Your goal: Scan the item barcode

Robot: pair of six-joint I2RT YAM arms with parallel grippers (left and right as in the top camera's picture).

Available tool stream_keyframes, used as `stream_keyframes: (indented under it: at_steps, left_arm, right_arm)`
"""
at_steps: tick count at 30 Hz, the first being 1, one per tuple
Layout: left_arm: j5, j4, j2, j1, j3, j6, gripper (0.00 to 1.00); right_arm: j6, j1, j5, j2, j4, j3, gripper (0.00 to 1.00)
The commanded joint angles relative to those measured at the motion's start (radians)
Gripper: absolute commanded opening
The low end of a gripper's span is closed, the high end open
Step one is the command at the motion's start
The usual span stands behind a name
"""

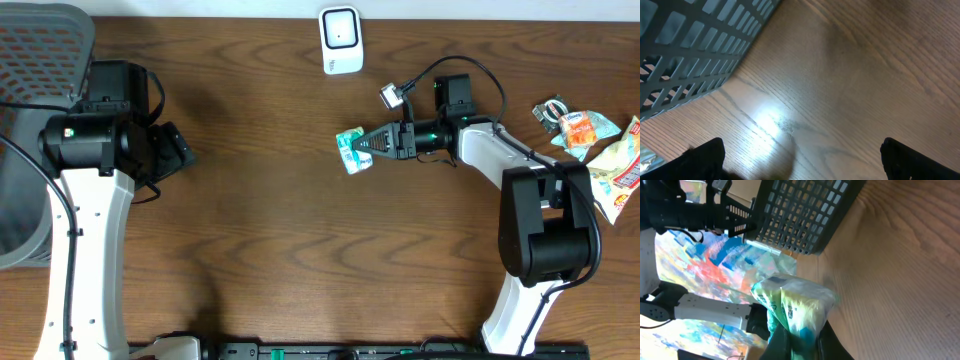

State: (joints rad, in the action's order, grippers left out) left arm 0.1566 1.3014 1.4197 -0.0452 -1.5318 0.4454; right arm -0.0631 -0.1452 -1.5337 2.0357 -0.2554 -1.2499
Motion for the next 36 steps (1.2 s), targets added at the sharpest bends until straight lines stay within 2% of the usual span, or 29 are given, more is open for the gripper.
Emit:
stream_keyframes:
  at_steps: [1,12,19,24,36]
  left_arm:
    - [0.010,0.003,0.004,-0.004,-0.004,0.009,0.98]
    - [0.010,0.003,0.004,-0.004,-0.004,0.009,0.98]
    - [0.010,0.003,0.004,-0.004,-0.004,0.009,0.98]
    - [0.010,0.003,0.004,-0.004,-0.004,0.009,0.98]
    - [0.010,0.003,0.004,-0.004,-0.004,0.009,0.98]
  right_arm:
    - [0.000,0.002,-0.029,0.008,-0.011,0.003,0.01]
    - [-0.044,0.001,-0.029,-0.081,-0.062,0.003,0.01]
    - [0.051,-0.027,-0.029,-0.242,-0.134,0.003,0.01]
    - [0.049,-0.031,-0.029,-0.325,-0.145,0.003,0.01]
    - [0.042,-0.032,-0.029,-0.349,-0.182,0.003,0.01]
